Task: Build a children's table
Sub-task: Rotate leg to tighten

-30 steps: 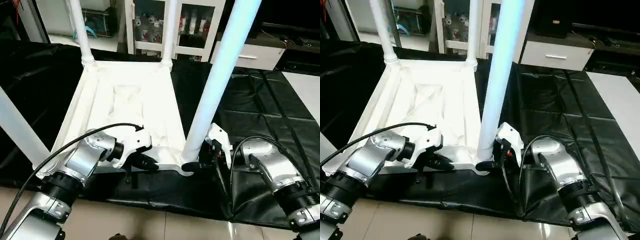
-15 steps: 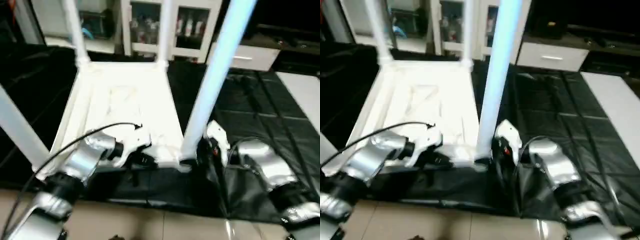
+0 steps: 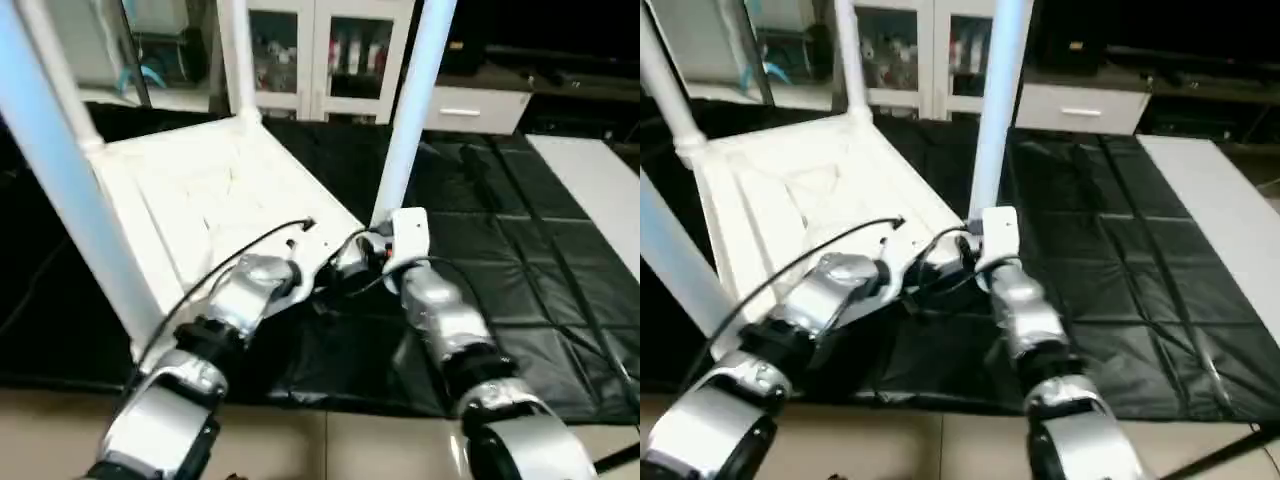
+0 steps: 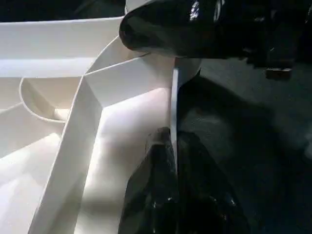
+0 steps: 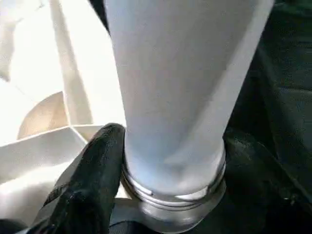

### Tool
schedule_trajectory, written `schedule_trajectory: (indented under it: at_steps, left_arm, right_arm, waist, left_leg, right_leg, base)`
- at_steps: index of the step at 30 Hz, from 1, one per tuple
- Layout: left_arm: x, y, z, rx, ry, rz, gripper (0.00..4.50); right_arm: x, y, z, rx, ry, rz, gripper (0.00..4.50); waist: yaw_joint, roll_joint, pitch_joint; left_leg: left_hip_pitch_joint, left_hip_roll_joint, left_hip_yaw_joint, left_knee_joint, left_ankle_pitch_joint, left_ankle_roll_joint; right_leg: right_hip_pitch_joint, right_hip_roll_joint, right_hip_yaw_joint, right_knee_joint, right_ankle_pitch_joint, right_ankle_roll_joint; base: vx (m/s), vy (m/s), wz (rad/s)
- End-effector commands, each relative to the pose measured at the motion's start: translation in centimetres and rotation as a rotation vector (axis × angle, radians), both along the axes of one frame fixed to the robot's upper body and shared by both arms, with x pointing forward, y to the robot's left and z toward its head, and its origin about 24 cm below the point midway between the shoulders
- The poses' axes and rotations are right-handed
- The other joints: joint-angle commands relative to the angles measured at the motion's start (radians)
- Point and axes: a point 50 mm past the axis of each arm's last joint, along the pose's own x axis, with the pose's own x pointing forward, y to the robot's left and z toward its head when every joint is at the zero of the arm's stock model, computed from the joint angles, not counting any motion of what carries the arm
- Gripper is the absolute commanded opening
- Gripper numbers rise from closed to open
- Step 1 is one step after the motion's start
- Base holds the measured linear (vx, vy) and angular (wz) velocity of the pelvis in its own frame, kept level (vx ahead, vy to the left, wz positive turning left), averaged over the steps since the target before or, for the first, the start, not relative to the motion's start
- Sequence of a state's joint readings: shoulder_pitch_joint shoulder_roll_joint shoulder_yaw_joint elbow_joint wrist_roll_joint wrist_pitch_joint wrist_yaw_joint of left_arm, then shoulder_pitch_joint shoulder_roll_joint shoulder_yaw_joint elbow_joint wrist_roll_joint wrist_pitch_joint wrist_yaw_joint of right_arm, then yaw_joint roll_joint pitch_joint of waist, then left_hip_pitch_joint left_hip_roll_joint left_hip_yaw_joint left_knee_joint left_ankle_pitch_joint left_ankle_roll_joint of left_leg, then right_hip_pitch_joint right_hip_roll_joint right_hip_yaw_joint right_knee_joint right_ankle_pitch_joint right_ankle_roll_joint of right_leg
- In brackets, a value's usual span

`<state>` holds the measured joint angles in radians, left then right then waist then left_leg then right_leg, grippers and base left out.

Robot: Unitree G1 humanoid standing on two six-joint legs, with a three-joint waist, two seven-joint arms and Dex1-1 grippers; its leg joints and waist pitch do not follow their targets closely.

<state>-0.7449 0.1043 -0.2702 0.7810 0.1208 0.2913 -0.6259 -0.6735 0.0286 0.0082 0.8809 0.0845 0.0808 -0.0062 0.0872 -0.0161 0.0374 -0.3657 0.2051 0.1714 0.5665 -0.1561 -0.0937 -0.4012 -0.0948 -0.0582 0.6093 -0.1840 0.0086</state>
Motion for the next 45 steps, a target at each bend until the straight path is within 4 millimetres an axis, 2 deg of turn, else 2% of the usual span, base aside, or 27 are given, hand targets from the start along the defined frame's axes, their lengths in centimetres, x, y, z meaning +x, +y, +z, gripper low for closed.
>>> schedule_trajectory:
  at_steps: [1, 3, 6, 7, 9, 10, 11, 12, 13, 14, 16, 18, 20, 21, 23, 26, 27, 30, 31, 33, 34, 35, 37, 38, 40, 43, 45]
  left_arm:
    - [0.9, 1.1, 0.4, -0.002, -0.085, 0.146, 0.00]
    - [0.9, 1.1, 0.3, 0.002, -0.077, 0.126, 0.00]
    - [0.9, 1.2, 0.2, 0.011, -0.080, 0.112, 0.00]
    - [0.9, 1.4, 0.2, 0.016, -0.086, 0.097, 0.00]
    - [0.7, 1.7, 0.1, 0.019, -0.082, 0.075, 0.00]
    - [0.4, 1.9, 0.0, 0.018, -0.080, 0.043, 0.00]
    - [0.3, 2.0, -0.1, 0.017, -0.079, 0.022, 0.00]
    - [0.0, 2.3, -0.2, 0.012, -0.064, 0.002, 0.00]
    - [-0.3, 2.6, -0.3, 0.006, -0.055, -0.024, 0.00]
    - [-0.6, 2.8, -0.4, 0.002, -0.036, -0.042, 0.00]
    - [-1.3, 3.5, -0.7, 0.001, 0.008, -0.108, 0.00]
    - [-1.6, 3.9, -0.8, 0.000, 0.035, -0.144, 0.00]
    - [-2.2, 4.3, -0.8, -0.009, 0.069, -0.237, 0.00]
    - [-2.2, 4.3, -0.8, -0.009, 0.069, -0.237, 0.00]
    - [-3.3, 4.9, -0.8, -0.014, 0.132, -0.360, 0.00]
    - [-4.4, 5.2, -0.8, -0.025, 0.194, -0.464, 0.00]
    - [-4.8, 5.2, -0.8, -0.023, 0.220, -0.497, 0.00]
    - [-5.5, 5.2, -0.7, -0.028, 0.274, -0.562, 0.00]
    - [-5.7, 5.0, -0.6, -0.021, 0.301, -0.590, 0.00]
    - [-5.8, 4.8, -0.6, -0.017, 0.318, -0.603, 0.00]
    - [-6.1, 4.4, -0.7, -0.001, 0.329, -0.635, 0.00]
    - [-6.1, 4.3, -0.7, 0.000, 0.329, -0.640, 0.00]
    - [-6.3, 3.9, -0.8, 0.000, 0.323, -0.658, 0.00]
    - [-6.3, 3.8, -0.7, 0.001, 0.322, -0.660, 0.00]
    - [-6.3, 3.7, -0.7, 0.004, 0.318, -0.662, 0.00]
    - [-6.3, 3.6, -0.6, 0.010, 0.315, -0.654, 0.00]
    - [-6.2, 3.6, -0.6, 0.015, 0.314, -0.653, 0.00]
  right_arm:
    - [-0.9, 2.1, -1.3, -0.039, 0.049, 0.079, 2.68]
    - [-1.1, 3.3, -0.8, 0.057, 0.031, 0.142, 2.68]
    - [-0.9, 3.1, -0.1, 0.088, -0.027, 0.154, 2.68]
    - [-0.8, 2.7, 0.5, 0.087, -0.086, 0.158, 3.23]
    - [-0.8, 2.1, 1.0, 0.078, -0.130, 0.162, 3.37]
    - [-0.8, 1.4, 1.3, 0.078, -0.149, 0.165, 3.47]
    - [-0.8, 1.0, 1.4, 0.078, -0.158, 0.167, 3.47]
    - [-0.8, 0.1, 1.8, 0.064, -0.175, 0.179, 3.59]
    - [-0.9, -0.7, 2.0, 0.052, -0.188, 0.200, 3.72]
    - [-1.0, -1.4, 2.2, 0.048, -0.190, 0.220, 3.79]
    - [-1.2, -2.9, 2.6, 0.040, -0.184, 0.295, 3.87]
    - [-1.4, -3.7, 2.8, 0.032, -0.178, 0.352, 4.12]
    - [-2.0, -4.8, 3.1, -0.011, -0.165, 0.487, 4.26]
    - [-2.0, -4.8, 3.1, -0.011, -0.165, 0.487, 4.26]
    - [-3.1, -6.1, 2.9, -0.063, -0.093, 0.690, 4.42]
    - [-4.2, -6.8, 2.6, -0.080, -0.016, 0.844, 4.42]
    - [-4.5, -6.9, 2.6, -0.083, 0.007, 0.894, 4.42]
    - [-5.2, -7.3, 2.5, -0.102, 0.073, 0.984, 4.42]
    - [-5.3, -7.5, 2.4, -0.153, 0.096, 1.015, 4.42]
    - [-5.3, -7.6, 2.4, -0.161, 0.104, 1.033, 4.42]
    - [-5.7, -7.1, 2.8, -0.119, 0.103, 1.096, 4.42]
    - [-5.7, -7.0, 2.9, -0.115, 0.103, 1.108, 4.42]
    - [-6.0, -6.7, 3.0, -0.103, 0.110, 1.165, 4.42]
    - [-6.0, -6.7, 3.0, -0.103, 0.115, 1.176, 4.42]
    - [-5.9, -6.5, 2.9, -0.105, 0.120, 1.183, 4.42]
    - [-5.5, -6.0, 2.8, -0.108, 0.133, 1.196, 4.42]
    - [-5.5, -5.9, 2.8, -0.115, 0.137, 1.202, 4.15]
  waist:
    - [0.000, -0.011, -0.055]
    - [0.002, -0.007, -0.058]
    - [0.009, -0.008, -0.058]
    - [0.010, -0.007, -0.057]
    - [0.013, -0.008, -0.059]
    - [0.015, 0.002, -0.057]
    - [0.013, 0.001, -0.055]
    - [0.007, -0.003, -0.055]
    - [0.001, -0.008, -0.055]
    - [0.002, -0.008, -0.055]
    - [0.006, -0.003, -0.055]
    - [0.006, -0.005, -0.055]
    - [0.008, -0.011, -0.055]
    - [0.010, -0.010, -0.054]
    - [0.012, -0.006, -0.053]
    - [0.015, -0.006, -0.053]
    - [0.014, -0.009, -0.052]
    - [0.016, -0.007, -0.052]
    - [0.018, -0.009, -0.051]
    - [0.021, -0.012, -0.049]
    - [0.025, -0.017, -0.048]
    - [0.026, -0.015, -0.048]
    - [0.031, -0.017, -0.049]
    - [0.036, -0.021, -0.049]
    - [0.039, -0.023, -0.048]
    - [0.042, -0.021, -0.049]
    - [0.043, -0.022, -0.050]
  left_leg:
    - [0.010, 0.010, 0.000, -0.067, -0.335, -0.001]
    - [0.005, 0.008, 0.003, -0.064, -0.302, 0.014]
    - [0.005, 0.011, 0.006, -0.064, -0.261, 0.028]
    - [0.004, 0.011, 0.005, -0.065, -0.260, 0.029]
    - [0.004, 0.012, 0.005, -0.065, -0.253, 0.029]
    - [0.002, 0.012, 0.004, -0.066, -0.256, 0.031]
    - [-0.001, 0.012, 0.003, -0.069, -0.262, 0.031]
    - [-0.008, 0.011, -0.002, -0.073, -0.266, 0.023]
    - [-0.011, 0.012, -0.003, -0.074, -0.265, 0.022]
    - [-0.003, 0.014, -0.001, -0.071, -0.273, 0.023]
    - [0.004, 0.016, 0.002, -0.068, -0.268, 0.029]
    - [0.003, 0.017, 0.003, -0.067, -0.265, 0.035]
    - [0.002, 0.016, 0.006, -0.066, -0.260, 0.045]
    - [0.002, 0.017, 0.005, -0.066, -0.260, 0.044]
    - [0.004, 0.018, 0.004, -0.067, -0.280, 0.045]
    - [0.004, 0.020, 0.005, -0.066, -0.279, 0.045]
    - [0.004, 0.021, 0.006, -0.067, -0.280, 0.048]
    - [0.005, 0.023, 0.006, -0.066, -0.266, 0.051]
    - [0.006, 0.024, 0.007, -0.066, -0.271, 0.048]
    - [0.007, 0.022, 0.007, -0.067, -0.289, 0.044]
    - [0.008, 0.023, 0.005, -0.069, -0.305, 0.040]
    - [0.010, 0.024, 0.005, -0.069, -0.311, 0.039]
    - [0.015, 0.027, 0.005, -0.069, -0.318, 0.035]
    - [0.015, 0.028, 0.006, -0.068, -0.318, 0.035]
    - [0.010, 0.025, 0.006, -0.069, -0.306, 0.035]
    - [0.010, 0.025, 0.004, -0.070, -0.310, 0.025]
    - [0.009, 0.024, 0.003, -0.070, -0.311, 0.021]
  right_leg:
    - [0.032, -0.040, 0.030, -0.088, -0.302, -0.140]
    - [0.036, -0.039, 0.032, -0.084, -0.255, -0.149]
    - [0.040, -0.041, 0.031, -0.080, -0.209, -0.165]
    - [0.041, -0.041, 0.030, -0.082, -0.220, -0.163]
    - [0.043, -0.042, 0.031, -0.080, -0.219, -0.162]
    - [0.042, -0.041, 0.030, -0.081, -0.220, -0.160]
    - [0.044, -0.040, 0.029, -0.084, -0.228, -0.153]
    - [0.054, -0.038, 0.027, -0.082, -0.238, -0.138]
    - [0.054, -0.039, 0.025, -0.083, -0.262, -0.130]
    - [0.046, -0.041, 0.028, -0.086, -0.274, -0.134]
    - [0.043, -0.041, 0.032, -0.082, -0.252, -0.153]
    - [0.043, -0.039, 0.033, -0.081, -0.229, -0.161]
    - [0.044, -0.038, 0.032, -0.080, -0.207, -0.177]
    - [0.044, -0.038, 0.032, -0.079, -0.208, -0.180]
    - [0.046, -0.038, 0.030, -0.079, -0.224, -0.186]
    - [0.045, -0.040, 0.032, -0.077, -0.217, -0.195]
    - [0.043, -0.039, 0.032, -0.078, -0.212, -0.200]
    - [0.044, -0.039, 0.032, -0.073, -0.185, -0.215]
    - [0.043, -0.039, 0.032, -0.073, -0.193, -0.219]
    - [0.042, -0.041, 0.032, -0.077, -0.233, -0.212]
    - [0.042, -0.043, 0.032, -0.081, -0.274, -0.201]
    - [0.041, -0.044, 0.033, -0.082, -0.286, -0.196]
    - [0.035, -0.043, 0.034, -0.082, -0.279, -0.200]
    - [0.035, -0.044, 0.034, -0.081, -0.270, -0.205]
    - [0.038, -0.043, 0.034, -0.079, -0.268, -0.199]
    - [0.038, -0.044, 0.034, -0.080, -0.280, -0.190]
    - [0.039, -0.044, 0.034, -0.079, -0.275, -0.190]
  base:
    - [0.000, 0.000, 0.00]
    - [0.000, 0.000, 0.00]
    - [0.000, 0.000, 0.00]
    - [0.000, 0.000, 0.00]
    - [0.000, 0.000, 0.00]
    - [0.000, 0.000, 0.00]
    - [0.000, 0.000, 0.00]
    - [0.000, 0.000, 0.00]
    - [0.000, 0.000, 0.00]
    - [0.000, 0.000, 0.00]
    - [0.000, 0.000, 0.00]
    - [0.000, 0.000, 0.00]
    - [0.000, 0.000, 0.00]
    - [0.000, 0.000, 0.00]
    - [0.000, 0.000, 0.00]
    - [0.000, 0.000, 0.00]
    - [0.000, 0.000, 0.00]
    - [0.000, 0.000, 0.00]
    - [0.000, 0.000, 0.00]
    - [0.000, 0.000, 0.00]
    - [0.000, 0.000, 0.00]
    - [0.000, 0.000, 0.00]
    - [0.000, 0.000, 0.00]
    - [0.000, 0.000, 0.00]
    - [0.000, 0.000, 0.00]
    - [0.000, 0.000, 0.00]
    - [0.000, 0.000, 0.00]
